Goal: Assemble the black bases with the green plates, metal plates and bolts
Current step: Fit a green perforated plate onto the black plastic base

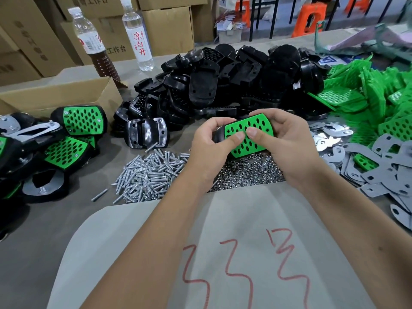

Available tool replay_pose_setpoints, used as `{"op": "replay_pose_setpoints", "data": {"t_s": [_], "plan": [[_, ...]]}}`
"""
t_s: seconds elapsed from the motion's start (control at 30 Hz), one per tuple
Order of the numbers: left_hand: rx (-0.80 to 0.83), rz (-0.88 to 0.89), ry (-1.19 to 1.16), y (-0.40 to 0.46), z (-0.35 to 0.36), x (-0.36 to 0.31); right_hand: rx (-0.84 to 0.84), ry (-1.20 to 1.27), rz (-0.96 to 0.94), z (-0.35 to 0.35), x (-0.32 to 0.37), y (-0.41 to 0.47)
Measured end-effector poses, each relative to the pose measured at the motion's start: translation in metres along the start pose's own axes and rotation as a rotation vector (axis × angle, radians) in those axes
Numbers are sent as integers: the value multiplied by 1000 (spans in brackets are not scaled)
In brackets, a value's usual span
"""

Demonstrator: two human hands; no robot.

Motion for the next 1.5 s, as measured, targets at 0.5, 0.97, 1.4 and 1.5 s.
{"op": "replay_pose_setpoints", "data": {"t_s": [0.5, 0.97, 1.4, 1.5], "plan": [[-5, -56, -103, -2, -2, 1, 27, -177, 8, 9, 3, -1], [-114, -75, -208, -9, -11, -3, 101, -221, 22, 19, 5, -2], [27, -64, -138, -9, -2, -3, 98, -349, -87, 12, 13, -1], [37, -64, -92, -7, -3, -2, 24, -266, -49, 6, 9, -1]]}}
Point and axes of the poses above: each hand's wrist, its own y-axis towards the middle knuckle, its own z-axis out of the palm, x = y × z, the point moved 10 cm from there along y, towards the middle knuckle, and after that the axes turned 6 degrees about y, right-handed, at the moved point
